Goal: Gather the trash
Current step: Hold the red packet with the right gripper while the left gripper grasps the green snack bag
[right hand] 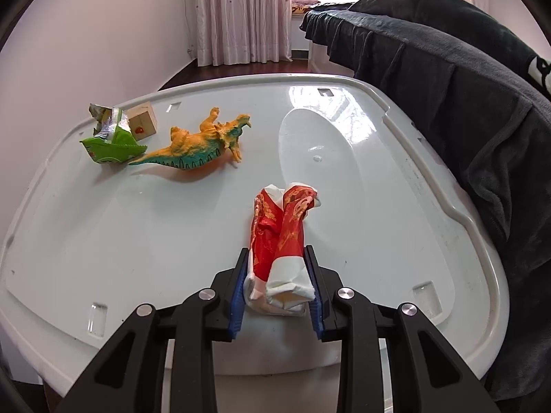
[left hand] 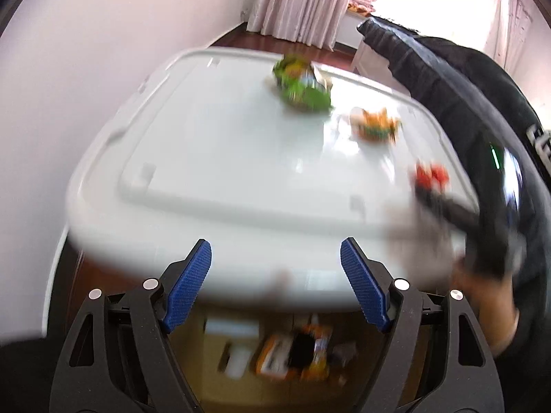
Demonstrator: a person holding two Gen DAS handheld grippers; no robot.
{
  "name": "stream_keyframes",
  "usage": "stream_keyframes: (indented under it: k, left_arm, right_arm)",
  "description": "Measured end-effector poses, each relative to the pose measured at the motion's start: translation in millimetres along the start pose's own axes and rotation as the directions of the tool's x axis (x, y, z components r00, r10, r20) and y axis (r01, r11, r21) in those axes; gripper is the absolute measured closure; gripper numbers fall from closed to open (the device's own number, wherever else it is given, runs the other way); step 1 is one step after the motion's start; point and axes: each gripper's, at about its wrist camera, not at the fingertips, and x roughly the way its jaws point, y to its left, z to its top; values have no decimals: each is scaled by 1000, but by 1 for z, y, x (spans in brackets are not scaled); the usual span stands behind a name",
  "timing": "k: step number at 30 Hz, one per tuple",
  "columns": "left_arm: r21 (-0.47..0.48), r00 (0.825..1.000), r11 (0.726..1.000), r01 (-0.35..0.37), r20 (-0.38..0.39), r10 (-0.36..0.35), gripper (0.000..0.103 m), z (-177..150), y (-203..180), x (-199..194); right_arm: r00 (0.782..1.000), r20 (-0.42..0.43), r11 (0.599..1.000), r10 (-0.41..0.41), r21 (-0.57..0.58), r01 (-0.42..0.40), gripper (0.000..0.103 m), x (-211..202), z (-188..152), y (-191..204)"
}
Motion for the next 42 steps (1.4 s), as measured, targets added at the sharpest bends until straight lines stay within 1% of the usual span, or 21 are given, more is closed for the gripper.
stream_keyframes:
  k: [4, 7, 9, 11, 13, 15, 19, 21, 24, 25, 27, 28, 31, 38, 40, 42]
  left_arm:
    - [-24, 1000, 1000, 19, 9, -18, 27, 69, -18, 40]
    - [-46, 999, 998, 40, 17, -39, 27, 107, -29, 70]
    - [-56, 999, 997, 45, 24, -44, 27, 125, -37, 87]
    - [-67, 999, 997, 42, 7, -42, 27, 142, -46, 111]
    - [-81, 999, 996, 46, -7, -47, 27, 152, -51, 129]
    - [-96, 999, 995, 29, -21, -31, 27, 161, -56, 149]
    - [-109, 999, 994, -2, -36, -2, 27, 173, -55, 174]
    - [-105, 999, 994, -33, -37, 30, 27, 176, -53, 183]
    - [-97, 999, 995, -28, -49, 24, 27, 174, -50, 191]
    - [-74, 998, 996, -44, -40, 41, 27, 173, -52, 192]
    - [-27, 997, 997, -71, -27, 71, 30, 172, -52, 193]
    - [0, 996, 996, -86, -18, 86, 33, 171, -53, 194]
    - [73, 994, 992, -107, 9, 107, 37, 168, -56, 196]
    - [109, 994, 989, -104, 44, 99, 45, 165, -51, 193]
    - [113, 993, 987, -111, 48, 106, 47, 164, -52, 191]
    - [120, 992, 985, -123, 53, 117, 51, 162, -54, 189]
  right_arm:
    - [1000, 6, 1000, 9, -4, -9, 73, 0, -1, -1]
    - [1000, 11, 1000, 14, -14, -14, 72, 0, -3, -1]
    - [1000, 11, 1000, 20, -17, -20, 72, -1, -3, -2]
    - [1000, 9, 1000, 25, -18, -25, 72, -1, -3, -3]
    - [1000, 7, 1000, 28, -13, -28, 72, 0, -2, -3]
    - [1000, 6, 1000, 25, -13, -25, 71, 0, -1, -2]
    - [1000, 4, 1000, 28, -12, -28, 71, 2, 1, -2]
    - [1000, 2, 1000, 30, -9, -30, 71, 3, 1, -2]
    - [1000, 3, 1000, 26, -9, -26, 71, 3, 1, -2]
    - [1000, 4, 1000, 25, -10, -25, 71, 3, 1, -1]
    - [1000, 8, 1000, 22, -15, -22, 71, 3, 1, -1]
    - [1000, 8, 1000, 21, -15, -21, 71, 3, 1, 0]
    - [1000, 8, 1000, 23, -15, -22, 71, 4, 1, -1]
    - [1000, 11, 1000, 19, -20, -19, 71, 4, 0, -1]
    - [1000, 13, 1000, 19, -21, -19, 71, 3, 0, -1]
    - [1000, 14, 1000, 18, -22, -18, 71, 3, -1, 0]
